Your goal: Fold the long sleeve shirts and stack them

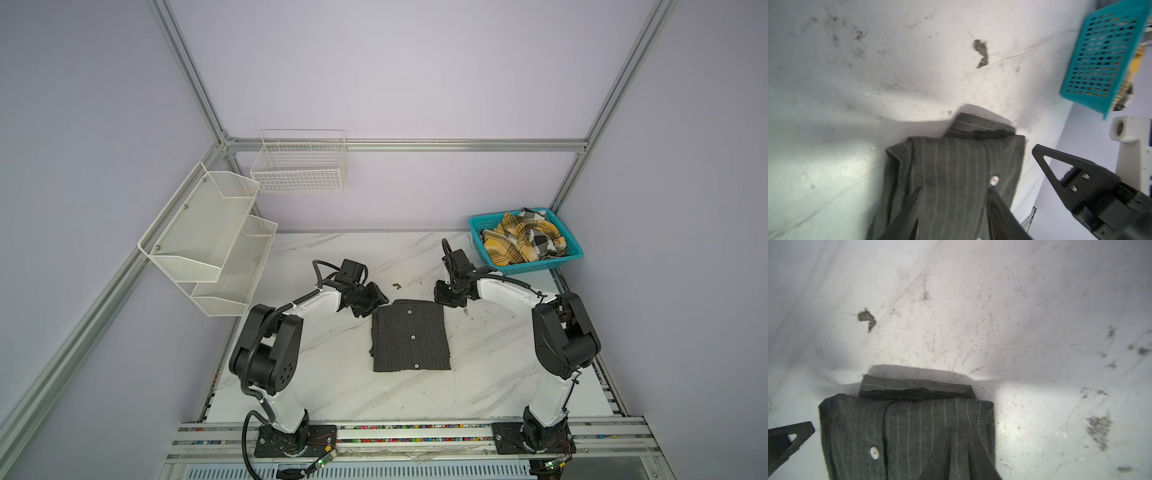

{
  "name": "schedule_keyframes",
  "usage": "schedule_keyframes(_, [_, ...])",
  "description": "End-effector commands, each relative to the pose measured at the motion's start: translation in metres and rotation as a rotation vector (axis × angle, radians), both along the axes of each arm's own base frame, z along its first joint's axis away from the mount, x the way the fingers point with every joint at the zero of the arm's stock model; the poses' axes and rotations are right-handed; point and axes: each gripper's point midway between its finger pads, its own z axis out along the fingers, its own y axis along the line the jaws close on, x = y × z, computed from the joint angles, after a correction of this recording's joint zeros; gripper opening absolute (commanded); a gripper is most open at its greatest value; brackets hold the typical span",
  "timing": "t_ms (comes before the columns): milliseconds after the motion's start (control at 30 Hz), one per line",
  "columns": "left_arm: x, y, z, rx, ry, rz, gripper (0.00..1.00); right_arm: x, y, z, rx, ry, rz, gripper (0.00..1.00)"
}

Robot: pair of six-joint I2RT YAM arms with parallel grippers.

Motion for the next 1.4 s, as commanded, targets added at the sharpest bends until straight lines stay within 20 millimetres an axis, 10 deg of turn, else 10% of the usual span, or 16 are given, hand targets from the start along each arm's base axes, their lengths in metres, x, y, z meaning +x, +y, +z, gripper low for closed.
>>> schedule_keyframes(0, [-0.016, 0.006, 0.052, 0.002, -0.1, -0.023, 0.53, -0.013, -0.006, 0.05, -0.024, -0.066, 0.021, 0.24])
schedule_keyframes(200, [-0.057, 0.034, 0.083, 0.087, -0.167, -0.031, 0.67, -0.056, -0.019, 0.078, 0.009, -0.104, 0.015, 0.33])
schedule_keyframes(467, [-0.098, 0.053, 0.047, 0.102, -0.165, -0.024, 0.83, -0.086, -0.027, 0.048, 0.021, -0.035, 0.029, 0.3])
schedule_keyframes(1033, [-0.096, 0.037, -0.057, 0.002, -0.014, -0.017, 0.89, -0.099, -0.027, -0.042, -0.043, 0.148, 0.038, 0.19])
schedule_keyframes(1367, [-0.098, 0.035, -0.064, -0.036, 0.006, -0.016, 0.89, -0.097, -0.018, 0.004, -0.093, 0.051, 0.025, 0.16])
